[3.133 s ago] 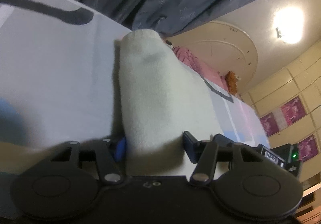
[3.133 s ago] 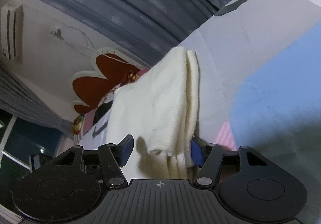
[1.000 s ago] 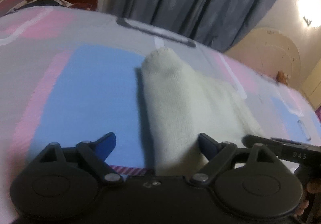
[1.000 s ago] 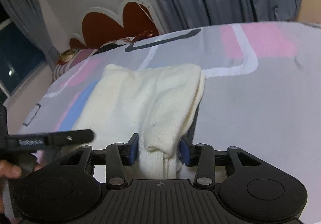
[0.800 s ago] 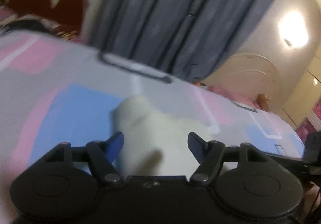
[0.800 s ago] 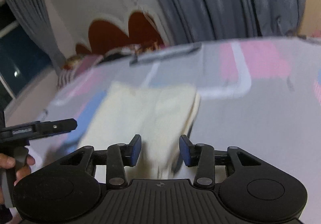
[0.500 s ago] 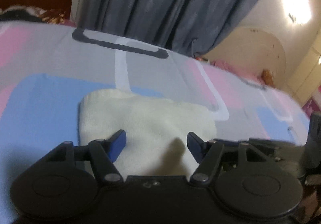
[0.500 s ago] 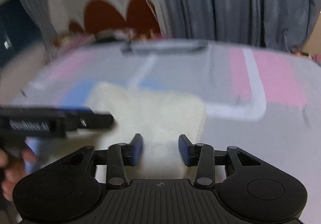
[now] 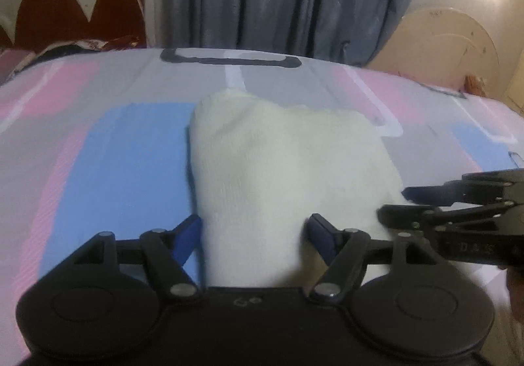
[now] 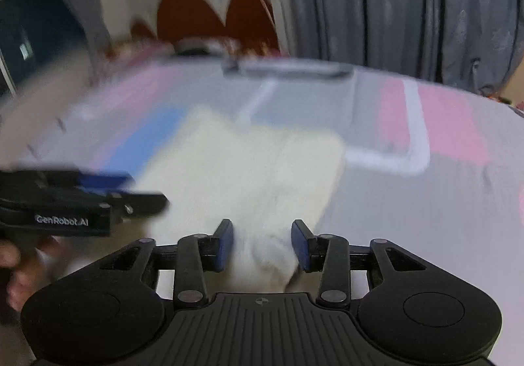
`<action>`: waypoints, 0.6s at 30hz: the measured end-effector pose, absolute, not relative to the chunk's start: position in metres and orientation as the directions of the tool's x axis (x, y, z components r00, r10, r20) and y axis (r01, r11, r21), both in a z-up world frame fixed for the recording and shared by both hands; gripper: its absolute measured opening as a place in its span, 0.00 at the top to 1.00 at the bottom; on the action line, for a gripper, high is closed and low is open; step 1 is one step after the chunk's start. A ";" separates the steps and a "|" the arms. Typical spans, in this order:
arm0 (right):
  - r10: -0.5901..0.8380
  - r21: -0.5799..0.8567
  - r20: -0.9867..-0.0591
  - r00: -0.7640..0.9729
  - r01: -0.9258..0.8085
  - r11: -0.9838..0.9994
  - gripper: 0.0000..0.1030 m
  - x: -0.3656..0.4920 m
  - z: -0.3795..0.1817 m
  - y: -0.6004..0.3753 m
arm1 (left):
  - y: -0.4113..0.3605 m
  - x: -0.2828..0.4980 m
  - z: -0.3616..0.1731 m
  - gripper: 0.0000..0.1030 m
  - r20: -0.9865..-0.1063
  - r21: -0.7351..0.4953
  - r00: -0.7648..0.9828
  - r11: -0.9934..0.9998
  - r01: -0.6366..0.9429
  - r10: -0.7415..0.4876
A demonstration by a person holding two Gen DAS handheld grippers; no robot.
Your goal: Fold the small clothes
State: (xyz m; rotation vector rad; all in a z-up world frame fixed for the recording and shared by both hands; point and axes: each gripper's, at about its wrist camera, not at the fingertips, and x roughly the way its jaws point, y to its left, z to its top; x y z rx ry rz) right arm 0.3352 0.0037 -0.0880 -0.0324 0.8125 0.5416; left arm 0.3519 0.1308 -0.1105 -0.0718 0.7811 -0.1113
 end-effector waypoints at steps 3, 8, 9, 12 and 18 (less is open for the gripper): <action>0.433 0.178 -0.702 0.566 -0.449 0.876 0.61 0.337 -0.079 0.005 | 0.132 0.338 -0.101 0.32 -0.689 -0.109 0.714 0.992 0.070 -0.126; 0.447 0.143 -0.687 0.573 -0.496 0.856 0.61 0.294 -0.062 0.000 | 0.132 0.296 -0.096 0.32 -0.694 -0.097 0.709 0.992 0.075 -0.122; 0.447 0.137 -0.697 0.561 -0.507 0.851 0.61 0.283 -0.062 0.000 | 0.132 0.287 -0.097 0.32 -0.700 -0.099 0.704 0.992 0.072 -0.121; 0.443 0.146 -0.731 0.519 -0.515 0.845 0.61 0.258 -0.071 0.002 | 0.131 0.265 -0.099 0.32 -0.716 -0.086 0.692 0.995 0.047 -0.095; 0.412 0.168 -0.782 0.467 -0.479 0.861 0.61 0.235 -0.093 0.000 | 0.132 0.245 -0.114 0.30 -0.768 -0.074 0.638 0.997 -0.003 -0.054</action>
